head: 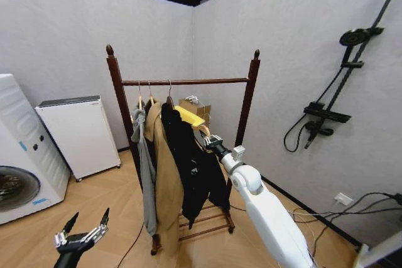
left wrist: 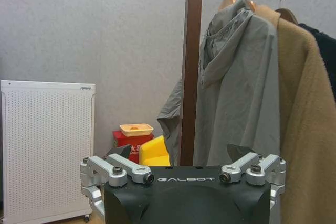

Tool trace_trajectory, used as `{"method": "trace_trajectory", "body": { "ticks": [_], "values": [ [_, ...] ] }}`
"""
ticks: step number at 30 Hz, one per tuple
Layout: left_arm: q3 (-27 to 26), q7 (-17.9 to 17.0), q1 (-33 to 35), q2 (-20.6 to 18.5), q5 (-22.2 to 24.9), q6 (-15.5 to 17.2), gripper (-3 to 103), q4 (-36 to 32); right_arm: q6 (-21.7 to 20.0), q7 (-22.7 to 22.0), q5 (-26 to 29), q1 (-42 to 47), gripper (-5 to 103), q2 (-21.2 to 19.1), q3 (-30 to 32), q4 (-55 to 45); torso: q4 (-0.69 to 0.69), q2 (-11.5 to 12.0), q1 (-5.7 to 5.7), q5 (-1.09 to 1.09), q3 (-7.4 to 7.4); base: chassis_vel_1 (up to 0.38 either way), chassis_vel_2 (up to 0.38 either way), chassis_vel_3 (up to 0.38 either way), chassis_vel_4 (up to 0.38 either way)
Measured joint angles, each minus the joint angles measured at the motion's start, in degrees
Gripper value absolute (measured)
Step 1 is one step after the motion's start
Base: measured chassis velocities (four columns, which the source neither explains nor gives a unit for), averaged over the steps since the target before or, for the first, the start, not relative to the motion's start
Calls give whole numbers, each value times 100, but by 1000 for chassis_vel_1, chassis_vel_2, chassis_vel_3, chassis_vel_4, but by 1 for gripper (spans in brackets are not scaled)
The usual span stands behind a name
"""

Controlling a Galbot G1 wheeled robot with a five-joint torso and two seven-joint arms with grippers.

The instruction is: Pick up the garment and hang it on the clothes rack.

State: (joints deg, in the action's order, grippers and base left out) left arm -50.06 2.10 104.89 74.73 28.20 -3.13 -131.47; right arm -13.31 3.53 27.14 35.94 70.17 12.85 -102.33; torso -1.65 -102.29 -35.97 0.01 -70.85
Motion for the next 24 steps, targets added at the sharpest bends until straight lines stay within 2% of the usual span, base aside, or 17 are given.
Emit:
{"method": "trace_trajectory", "body": {
  "ticks": [2,4,7,9,10,11,14,17,20,24],
  "values": [
    [0,0,0,0,0,0,100,0,-60,-49,-3,-59,11,-23,-16,-2,0,2,-5,-4,-1,-170,153,164,-133],
    [0,-1,0,0,0,0,100,0,-208,-152,34,-228,11,-101,-64,-4,2,3,-8,2,-2,-138,120,63,-63],
    [0,0,0,-1,0,0,100,0,-386,-206,115,-540,11,-271,-145,12,-6,2,-2,-3,0,-68,38,2,-15],
    [0,0,0,-1,0,0,100,0,-472,-210,168,-751,11,-394,-228,67,-2,1,1,-2,0,-12,-15,-66,-28],
    [0,-1,2,0,0,0,100,0,-546,-235,253,-1031,11,-542,-387,157,-1,-1,7,1,1,58,-15,-32,34],
    [0,-1,2,0,0,0,100,0,-546,-235,253,-1031,11,-542,-387,157,-1,-1,7,1,1,58,-15,-32,34],
    [0,0,2,0,0,0,100,0,-655,-408,463,-1886,11,-673,-833,456,0,-5,11,-1,3,63,-41,-29,58],
    [0,-2,2,0,0,0,100,0,-669,-440,498,-2055,11,-663,-917,532,2,-4,11,-3,3,22,-15,-13,14],
    [0,0,1,0,0,0,100,0,-840,-616,752,-2905,11,-301,-1353,1023,2,-1,3,-2,1,0,0,0,0],
    [0,-2,0,0,0,0,100,0,-930,-668,797,-3289,11,-70,-1609,1381,1,0,2,-3,1,0,0,0,0]
  ]
}}
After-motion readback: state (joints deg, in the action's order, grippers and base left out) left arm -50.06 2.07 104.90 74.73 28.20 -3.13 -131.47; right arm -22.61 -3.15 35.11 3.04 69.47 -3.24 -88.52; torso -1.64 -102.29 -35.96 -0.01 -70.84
